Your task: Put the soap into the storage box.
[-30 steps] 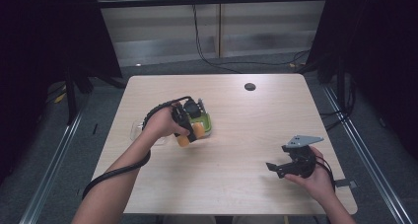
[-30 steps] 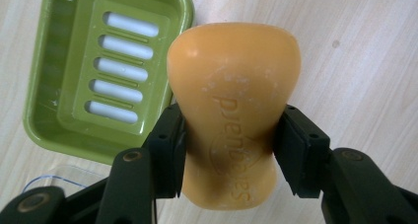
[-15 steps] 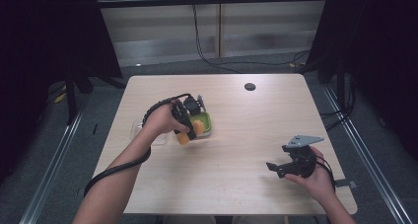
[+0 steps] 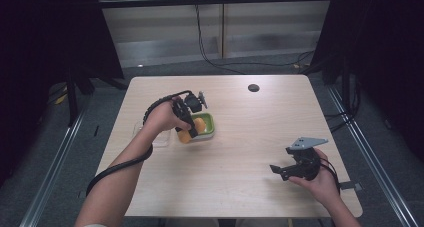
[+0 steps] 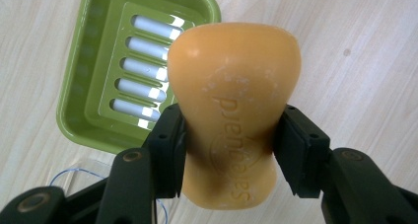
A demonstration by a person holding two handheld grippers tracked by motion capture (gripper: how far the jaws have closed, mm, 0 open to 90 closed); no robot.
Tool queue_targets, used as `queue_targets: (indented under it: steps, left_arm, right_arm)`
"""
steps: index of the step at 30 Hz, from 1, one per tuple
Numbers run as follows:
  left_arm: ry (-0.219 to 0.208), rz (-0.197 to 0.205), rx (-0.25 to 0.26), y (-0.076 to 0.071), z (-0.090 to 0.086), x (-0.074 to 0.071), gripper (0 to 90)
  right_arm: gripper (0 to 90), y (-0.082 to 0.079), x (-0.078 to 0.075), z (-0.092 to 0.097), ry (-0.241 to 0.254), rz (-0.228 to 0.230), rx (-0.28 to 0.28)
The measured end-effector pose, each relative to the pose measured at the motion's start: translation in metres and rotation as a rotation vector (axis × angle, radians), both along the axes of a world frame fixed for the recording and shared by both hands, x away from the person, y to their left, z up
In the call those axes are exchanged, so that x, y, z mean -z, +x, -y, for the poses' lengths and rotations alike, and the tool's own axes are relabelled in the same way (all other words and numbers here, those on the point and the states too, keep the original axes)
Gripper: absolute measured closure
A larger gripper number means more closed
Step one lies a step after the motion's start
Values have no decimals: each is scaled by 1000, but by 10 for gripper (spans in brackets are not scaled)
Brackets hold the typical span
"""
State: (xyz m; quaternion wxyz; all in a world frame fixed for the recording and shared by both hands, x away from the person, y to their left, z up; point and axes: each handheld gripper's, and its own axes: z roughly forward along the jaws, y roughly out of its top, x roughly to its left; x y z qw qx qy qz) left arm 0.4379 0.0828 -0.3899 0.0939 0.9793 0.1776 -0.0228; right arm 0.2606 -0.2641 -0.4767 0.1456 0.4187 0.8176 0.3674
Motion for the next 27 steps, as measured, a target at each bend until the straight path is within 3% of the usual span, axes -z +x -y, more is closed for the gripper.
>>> queue_targets:
  steps: [3,4,8,10,12,27]
  left_arm:
    - [-12,4,-18,2,-1,1,498]
    - [4,3,3,4,-1,0,498]
    - [1,7,-17,6,-2,1,498]
    - [16,0,2,9,-2,1,498]
    - [11,4,-14,10,-2,1,498]
    - [42,3,2,20,2,-1,498]
  right_arm:
    - [93,0,0,0,0,-1,-2]
    - [93,0,0,0,0,-1,-3]
    - [93,0,0,1,1,1,-1]
    - [93,0,0,1,-1,2,-3]
    - [93,0,0,0,-1,0,-2]
    - [93,0,-1,2,3,6,-5]
